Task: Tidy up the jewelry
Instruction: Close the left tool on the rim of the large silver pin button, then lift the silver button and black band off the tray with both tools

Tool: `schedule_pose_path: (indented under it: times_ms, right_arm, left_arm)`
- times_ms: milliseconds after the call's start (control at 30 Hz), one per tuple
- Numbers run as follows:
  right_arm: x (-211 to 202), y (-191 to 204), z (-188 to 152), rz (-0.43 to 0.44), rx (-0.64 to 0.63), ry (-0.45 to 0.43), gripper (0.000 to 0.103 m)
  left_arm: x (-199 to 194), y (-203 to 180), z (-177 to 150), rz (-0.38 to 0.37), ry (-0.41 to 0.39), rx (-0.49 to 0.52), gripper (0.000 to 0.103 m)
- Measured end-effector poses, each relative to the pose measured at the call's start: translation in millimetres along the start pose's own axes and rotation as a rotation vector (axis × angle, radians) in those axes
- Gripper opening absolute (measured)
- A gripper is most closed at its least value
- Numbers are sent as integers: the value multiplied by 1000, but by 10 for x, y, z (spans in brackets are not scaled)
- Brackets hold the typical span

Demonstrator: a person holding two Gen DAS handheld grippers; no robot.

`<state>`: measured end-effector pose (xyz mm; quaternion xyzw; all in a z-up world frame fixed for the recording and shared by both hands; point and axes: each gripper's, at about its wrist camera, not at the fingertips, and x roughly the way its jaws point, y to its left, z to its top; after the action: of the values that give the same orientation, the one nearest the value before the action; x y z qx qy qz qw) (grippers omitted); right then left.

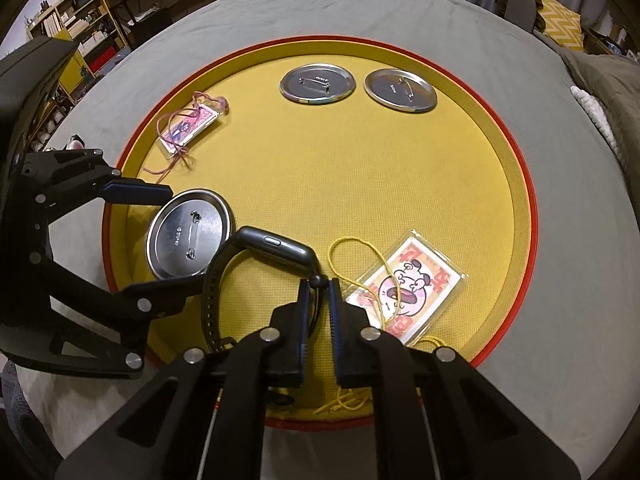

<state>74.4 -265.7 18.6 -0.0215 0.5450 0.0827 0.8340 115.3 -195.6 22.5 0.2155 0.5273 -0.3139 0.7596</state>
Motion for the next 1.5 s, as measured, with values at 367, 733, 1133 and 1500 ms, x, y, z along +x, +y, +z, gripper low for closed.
schedule_pose_path:
  times_ms: [367, 733, 1133, 1500]
  right_arm:
    - [-56, -6, 50, 5, 2, -26, 9]
    - [-151, 21, 86, 0, 3, -44, 9]
    - [-489, 171, 159, -24, -14, -88, 9]
    - [-1262, 542, 275, -57, -59, -174, 9]
  left_arm:
    - [-82, 71, -63, -2, -13, -8, 72]
    - [-226, 101, -53, -7, -32, -13, 72]
    - [-635, 173, -86, 8, -77, -24, 72]
    - [-1488, 246, -208, 34, -166, -37, 72]
